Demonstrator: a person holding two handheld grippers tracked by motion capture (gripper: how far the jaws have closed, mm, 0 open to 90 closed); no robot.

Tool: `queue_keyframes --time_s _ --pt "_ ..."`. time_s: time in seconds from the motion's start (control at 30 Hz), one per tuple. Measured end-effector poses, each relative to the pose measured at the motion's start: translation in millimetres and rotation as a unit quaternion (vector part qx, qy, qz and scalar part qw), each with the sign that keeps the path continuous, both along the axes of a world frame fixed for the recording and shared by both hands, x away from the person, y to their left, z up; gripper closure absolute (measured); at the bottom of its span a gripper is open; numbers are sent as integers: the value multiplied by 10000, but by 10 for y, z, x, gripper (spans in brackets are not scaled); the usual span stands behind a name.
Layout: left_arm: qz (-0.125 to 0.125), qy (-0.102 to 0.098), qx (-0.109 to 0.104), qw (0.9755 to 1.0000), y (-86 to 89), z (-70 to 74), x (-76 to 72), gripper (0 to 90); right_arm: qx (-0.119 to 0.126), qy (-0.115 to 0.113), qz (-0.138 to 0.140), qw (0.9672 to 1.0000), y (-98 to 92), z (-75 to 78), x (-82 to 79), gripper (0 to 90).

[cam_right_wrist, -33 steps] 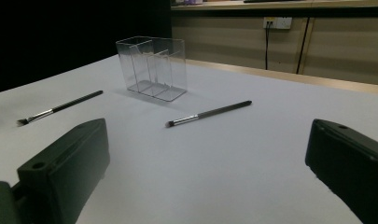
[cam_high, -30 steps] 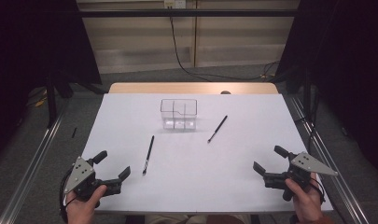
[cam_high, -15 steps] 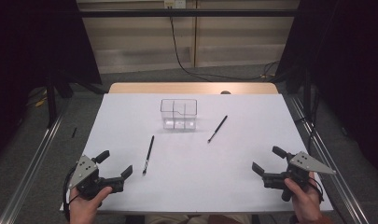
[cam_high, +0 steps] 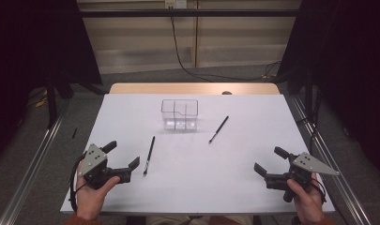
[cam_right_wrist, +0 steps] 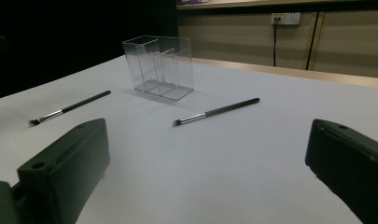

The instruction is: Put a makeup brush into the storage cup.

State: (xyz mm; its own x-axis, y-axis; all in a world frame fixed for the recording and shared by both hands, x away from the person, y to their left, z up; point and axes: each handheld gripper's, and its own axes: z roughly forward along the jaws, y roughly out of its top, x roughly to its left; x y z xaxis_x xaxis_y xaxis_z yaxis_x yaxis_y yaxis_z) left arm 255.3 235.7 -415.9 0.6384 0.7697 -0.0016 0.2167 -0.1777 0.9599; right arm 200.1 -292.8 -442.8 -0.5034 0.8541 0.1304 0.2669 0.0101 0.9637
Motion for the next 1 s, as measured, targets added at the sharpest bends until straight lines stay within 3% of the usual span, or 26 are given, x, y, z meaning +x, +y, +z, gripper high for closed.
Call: queue_keyframes --time_s 0.13,0.5,0.63,0.8,1.0 --pt "-87 -25 7 10000 -22 62 68 34 -79 -12 37 10000 18 0 -2 0" --pt "-238 238 100 9994 -152 197 350 34 -94 46 115 9999 22 -14 16 0" --pt "-202 434 206 9986 -179 190 420 55 -32 36 181 9998 28 -13 27 0" --pt "-203 681 489 9963 -171 172 508 54 -89 79 216 9997 37 -28 45 0" --pt "-126 1045 662 9922 -175 182 569 54 -151 117 258 9995 52 -39 77 0"
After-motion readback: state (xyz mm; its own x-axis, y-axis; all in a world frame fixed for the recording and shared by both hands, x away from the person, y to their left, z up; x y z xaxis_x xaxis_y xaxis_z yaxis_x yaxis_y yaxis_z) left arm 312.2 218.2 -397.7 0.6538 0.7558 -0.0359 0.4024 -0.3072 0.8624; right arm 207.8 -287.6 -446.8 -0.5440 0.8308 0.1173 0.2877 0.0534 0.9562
